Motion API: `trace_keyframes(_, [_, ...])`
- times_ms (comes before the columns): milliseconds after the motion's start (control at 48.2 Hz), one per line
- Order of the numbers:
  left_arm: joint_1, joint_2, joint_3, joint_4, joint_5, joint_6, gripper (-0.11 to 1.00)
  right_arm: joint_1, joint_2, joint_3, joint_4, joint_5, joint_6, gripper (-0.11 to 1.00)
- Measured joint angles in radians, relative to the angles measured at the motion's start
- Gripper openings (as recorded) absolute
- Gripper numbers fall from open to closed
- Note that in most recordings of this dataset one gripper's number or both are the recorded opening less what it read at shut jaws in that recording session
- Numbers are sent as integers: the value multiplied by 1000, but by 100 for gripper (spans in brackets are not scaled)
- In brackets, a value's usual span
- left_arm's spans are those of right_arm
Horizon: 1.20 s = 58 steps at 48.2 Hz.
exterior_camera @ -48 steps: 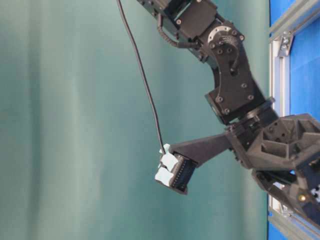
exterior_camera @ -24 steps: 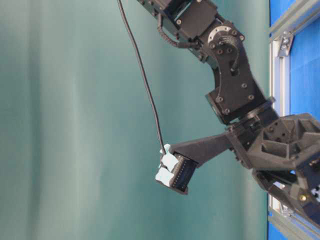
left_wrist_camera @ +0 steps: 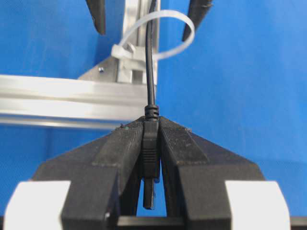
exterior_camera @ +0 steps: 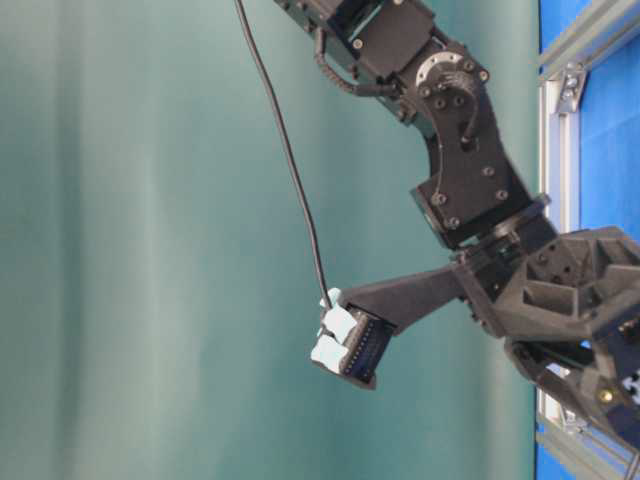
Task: Insert the wire through the string loop located on the left side.
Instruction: 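Open the right gripper and pull the cable leftward through the loop with the left gripper, then release the cable with the left gripper and withdraw the right gripper upward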
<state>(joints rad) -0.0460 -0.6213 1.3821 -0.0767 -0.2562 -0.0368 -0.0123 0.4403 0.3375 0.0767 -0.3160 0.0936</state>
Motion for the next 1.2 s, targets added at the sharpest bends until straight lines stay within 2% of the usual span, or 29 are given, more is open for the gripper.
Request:
trace_keyframes(208, [-2, -241, 26, 0, 170, -6, 6, 0, -2, 0, 0, 0, 0, 96])
trace_keyframes(374, [-2, -356, 32, 0, 215, -9, 6, 0, 0, 0, 0, 0, 0, 96])
trace_keyframes(1017, [-11, -341, 41, 0, 189, -11, 7, 0, 0, 0, 0, 2, 0, 96])
trace_keyframes(1059, [-11, -341, 41, 0, 187, -11, 11, 0, 0, 0, 0, 0, 0, 96])
trace_keyframes(1204, [-11, -341, 41, 0, 187, -35, 53, 0, 0, 0, 0, 2, 0, 96])
